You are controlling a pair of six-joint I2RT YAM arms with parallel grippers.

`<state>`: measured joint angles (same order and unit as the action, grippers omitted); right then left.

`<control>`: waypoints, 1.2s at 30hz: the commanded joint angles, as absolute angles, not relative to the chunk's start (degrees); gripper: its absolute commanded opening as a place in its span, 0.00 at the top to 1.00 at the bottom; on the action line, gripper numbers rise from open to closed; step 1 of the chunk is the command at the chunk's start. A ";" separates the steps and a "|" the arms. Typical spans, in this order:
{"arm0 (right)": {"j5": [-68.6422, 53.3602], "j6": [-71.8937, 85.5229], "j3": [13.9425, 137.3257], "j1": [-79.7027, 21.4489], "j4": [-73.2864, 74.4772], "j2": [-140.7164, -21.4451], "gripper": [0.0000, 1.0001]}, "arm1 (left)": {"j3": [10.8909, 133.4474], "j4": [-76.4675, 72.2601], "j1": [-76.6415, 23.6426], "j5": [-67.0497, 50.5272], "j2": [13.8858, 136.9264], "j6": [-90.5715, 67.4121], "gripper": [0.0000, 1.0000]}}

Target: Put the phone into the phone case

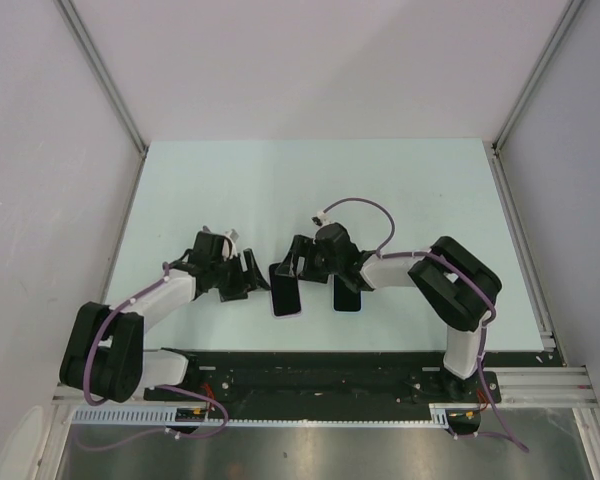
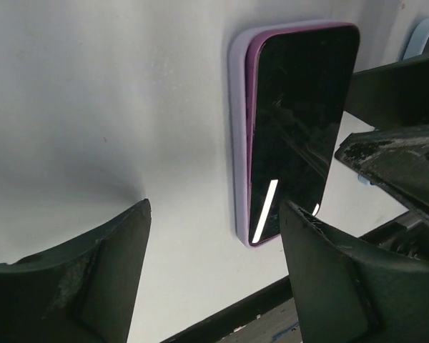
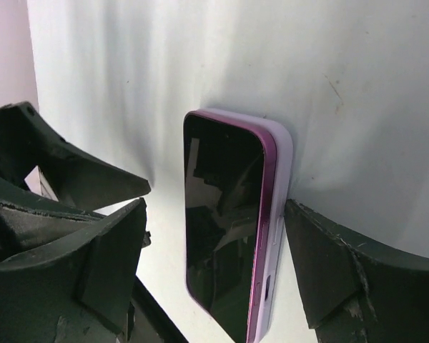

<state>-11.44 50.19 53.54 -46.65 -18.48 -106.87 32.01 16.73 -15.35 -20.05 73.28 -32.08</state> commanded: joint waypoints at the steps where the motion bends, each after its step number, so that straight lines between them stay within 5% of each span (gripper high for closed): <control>1: -17.40 46.58 54.05 -47.28 -19.96 -108.64 0.17 | 31.82 13.36 -15.03 -23.29 74.44 -33.22 0.25; 16: -14.15 44.82 50.01 -48.43 -15.20 -101.07 0.14 | 32.96 10.03 -15.12 -25.66 80.59 -34.19 0.36; 36: -29.17 53.78 46.67 -46.76 -35.41 -106.35 0.13 | 31.47 7.21 -15.03 -34.36 86.48 -34.98 0.59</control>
<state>-22.68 50.06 46.72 -47.00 -26.76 -105.01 33.15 7.75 -15.18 -31.14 84.77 -34.57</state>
